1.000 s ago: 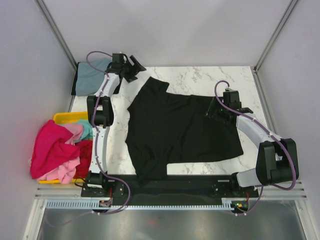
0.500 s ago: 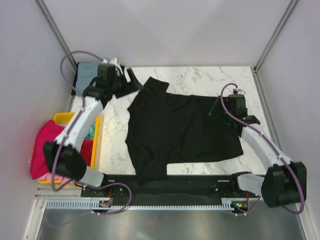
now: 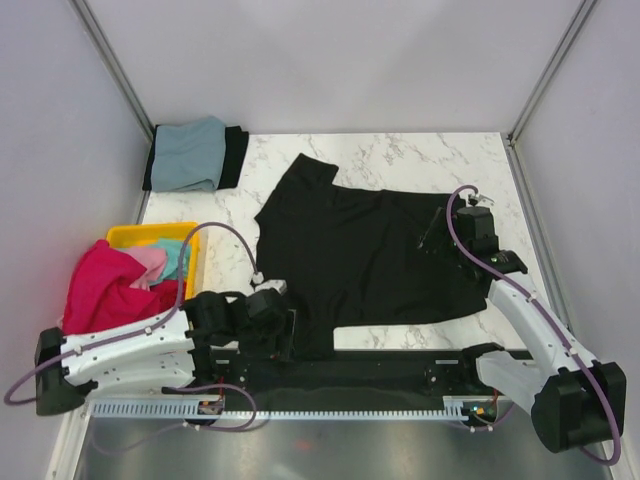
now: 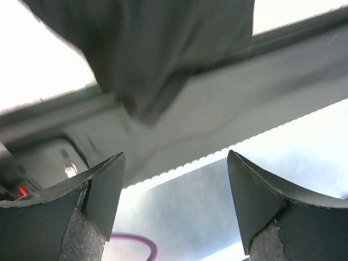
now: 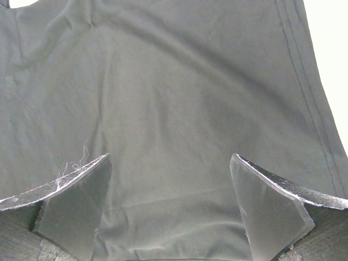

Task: Fold and stack the t-shirts
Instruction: Fold the tshirt

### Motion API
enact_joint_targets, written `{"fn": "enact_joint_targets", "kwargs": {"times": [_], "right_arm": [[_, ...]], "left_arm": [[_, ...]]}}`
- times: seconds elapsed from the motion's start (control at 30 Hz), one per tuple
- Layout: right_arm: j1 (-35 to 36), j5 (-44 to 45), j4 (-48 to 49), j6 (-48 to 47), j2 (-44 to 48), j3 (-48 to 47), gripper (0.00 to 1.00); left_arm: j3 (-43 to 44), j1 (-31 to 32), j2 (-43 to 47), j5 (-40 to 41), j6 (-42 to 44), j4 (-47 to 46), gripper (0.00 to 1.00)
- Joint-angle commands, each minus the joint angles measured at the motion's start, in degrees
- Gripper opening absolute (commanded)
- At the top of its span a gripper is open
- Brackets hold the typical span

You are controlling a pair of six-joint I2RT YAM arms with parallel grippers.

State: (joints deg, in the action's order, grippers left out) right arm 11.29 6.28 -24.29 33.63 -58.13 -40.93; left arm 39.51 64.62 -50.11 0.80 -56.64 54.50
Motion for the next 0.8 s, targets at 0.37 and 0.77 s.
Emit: {"fn": "enact_joint_targets", "kwargs": {"times": [0.37, 0.77], "right_arm": [[0.7, -1.6, -2.1, -0.6, 2.0, -0.1, 0.98], [0.7, -2.0, -1.5, -0.6, 1.1, 1.1, 0.98]], "left_arm": [[-8.9, 21.1, -8.1, 14.0, -34.1, -5.4, 0.74], [-15.0, 21.0, -6.1, 20.7, -35.8, -14.5, 0.61]]}}
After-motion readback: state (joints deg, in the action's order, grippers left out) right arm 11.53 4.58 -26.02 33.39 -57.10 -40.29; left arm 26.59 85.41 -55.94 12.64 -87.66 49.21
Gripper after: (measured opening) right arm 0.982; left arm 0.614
